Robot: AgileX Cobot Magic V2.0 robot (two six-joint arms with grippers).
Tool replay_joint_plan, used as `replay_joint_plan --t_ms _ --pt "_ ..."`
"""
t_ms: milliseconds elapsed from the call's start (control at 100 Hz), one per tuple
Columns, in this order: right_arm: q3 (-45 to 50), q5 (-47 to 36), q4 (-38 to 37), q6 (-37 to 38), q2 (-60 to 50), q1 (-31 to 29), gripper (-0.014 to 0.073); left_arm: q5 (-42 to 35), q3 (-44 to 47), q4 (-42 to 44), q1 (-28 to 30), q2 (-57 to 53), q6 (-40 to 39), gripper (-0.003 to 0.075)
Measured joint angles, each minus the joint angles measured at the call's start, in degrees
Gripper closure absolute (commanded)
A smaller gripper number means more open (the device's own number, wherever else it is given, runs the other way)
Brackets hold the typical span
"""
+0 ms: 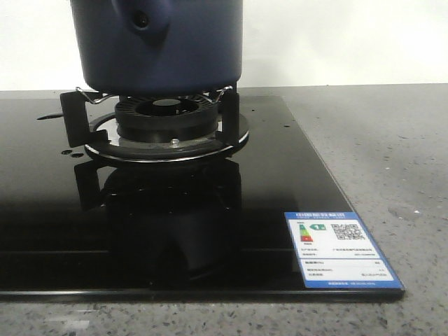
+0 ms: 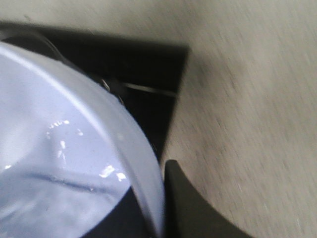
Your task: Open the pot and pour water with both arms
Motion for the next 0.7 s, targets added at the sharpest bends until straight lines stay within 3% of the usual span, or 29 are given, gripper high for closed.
replay_joint_plan --t_ms 330,700 --pt "-16.8 -0.3 -7.3 0.0 13.6 10.5 0.0652 0.0 0.0 -0.1 0.0 0.0 0.0 0.0563" --pt "-18.4 -13.1 -18.9 0.0 18.0 17.5 0.0652 0.0 0.0 -0.4 0.0 0.0 0.0 0.0563"
